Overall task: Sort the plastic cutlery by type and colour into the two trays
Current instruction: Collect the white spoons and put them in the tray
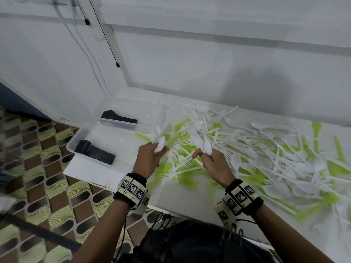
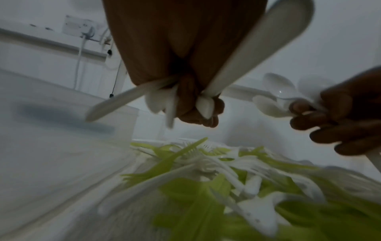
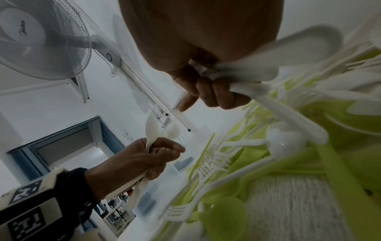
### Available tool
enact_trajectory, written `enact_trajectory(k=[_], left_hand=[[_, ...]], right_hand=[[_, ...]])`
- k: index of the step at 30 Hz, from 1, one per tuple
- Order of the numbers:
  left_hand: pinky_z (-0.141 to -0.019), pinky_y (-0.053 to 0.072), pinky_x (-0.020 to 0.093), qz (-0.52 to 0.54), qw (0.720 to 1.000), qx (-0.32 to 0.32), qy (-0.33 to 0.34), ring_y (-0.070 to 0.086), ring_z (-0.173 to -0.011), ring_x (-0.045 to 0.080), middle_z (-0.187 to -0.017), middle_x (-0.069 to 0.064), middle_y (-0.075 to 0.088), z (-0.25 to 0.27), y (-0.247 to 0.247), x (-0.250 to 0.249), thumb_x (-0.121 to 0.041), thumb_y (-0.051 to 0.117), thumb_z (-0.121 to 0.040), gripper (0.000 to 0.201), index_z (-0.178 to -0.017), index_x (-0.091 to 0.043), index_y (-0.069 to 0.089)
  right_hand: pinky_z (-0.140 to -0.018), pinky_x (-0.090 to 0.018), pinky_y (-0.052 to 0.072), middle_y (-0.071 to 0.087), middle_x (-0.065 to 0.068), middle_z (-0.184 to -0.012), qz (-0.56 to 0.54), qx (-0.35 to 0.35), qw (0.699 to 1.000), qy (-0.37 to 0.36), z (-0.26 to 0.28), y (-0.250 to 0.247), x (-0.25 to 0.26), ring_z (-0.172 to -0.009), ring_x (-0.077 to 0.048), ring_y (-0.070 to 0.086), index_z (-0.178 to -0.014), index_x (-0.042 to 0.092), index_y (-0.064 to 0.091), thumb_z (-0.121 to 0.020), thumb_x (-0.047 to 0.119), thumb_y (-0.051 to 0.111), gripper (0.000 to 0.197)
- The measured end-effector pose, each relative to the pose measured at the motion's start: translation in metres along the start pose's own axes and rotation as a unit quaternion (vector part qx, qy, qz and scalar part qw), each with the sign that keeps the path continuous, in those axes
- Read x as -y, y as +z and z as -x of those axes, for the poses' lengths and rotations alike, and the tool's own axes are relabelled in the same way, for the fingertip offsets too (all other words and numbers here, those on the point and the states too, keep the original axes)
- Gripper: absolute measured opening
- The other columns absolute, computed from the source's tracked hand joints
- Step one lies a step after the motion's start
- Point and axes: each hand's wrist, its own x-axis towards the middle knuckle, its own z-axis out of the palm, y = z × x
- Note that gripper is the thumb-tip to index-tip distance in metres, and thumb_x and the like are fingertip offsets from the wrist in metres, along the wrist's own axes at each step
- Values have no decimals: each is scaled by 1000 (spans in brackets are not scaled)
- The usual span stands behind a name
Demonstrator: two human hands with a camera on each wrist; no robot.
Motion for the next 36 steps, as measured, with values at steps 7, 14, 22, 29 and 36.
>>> enact_trajectory(k=[7, 14, 22, 29, 36], left_hand=[[-65, 49, 44, -259, 958, 113, 45, 60, -81, 48, -120, 15, 58, 12, 12, 7, -13, 47, -83, 35, -109, -13, 69], [-59, 33, 36, -372, 922, 107, -20, 61, -73, 43, -120, 10, 56, 14, 15, -6, -10, 64, -81, 17, -96, -13, 70], [-56, 34, 36, -398, 910, 76, -83, 62, -69, 39, -113, 10, 49, 15, 27, 1, -30, 68, -89, 18, -98, -14, 67], [-53, 30, 34, -403, 907, 69, -104, 61, -60, 36, -110, 12, 52, 9, 26, 1, -20, 71, -85, 11, -93, -12, 67], [-49, 31, 30, -412, 907, 70, -57, 59, -53, 34, -83, 12, 55, 0, 19, -10, -43, 79, -78, 37, -73, -11, 62]], right_hand=[[-50, -20, 29, 36, 8, -51, -19, 10, 999, 47, 5, 4, 6, -47, -8, 34, -76, 20, 76, -94, 10, 52, 32], [-76, -23, 50, 74, 3, -83, -17, -26, 999, 45, 2, 7, 1, -84, -11, 67, -75, 31, 78, -93, 20, 63, 26], [-68, -16, 45, 75, 10, -83, 4, -21, 999, 43, 8, 4, -10, -85, -9, 68, -76, 34, 78, -95, 22, 64, 26], [-71, -22, 47, 76, 5, -85, 0, -24, 999, 36, 8, 5, -14, -86, -12, 67, -78, 33, 78, -95, 21, 64, 25], [-60, -22, 41, 69, 4, -69, 11, -15, 1000, 15, 7, 5, -15, -65, -19, 59, -79, 33, 78, -96, 21, 64, 25]])
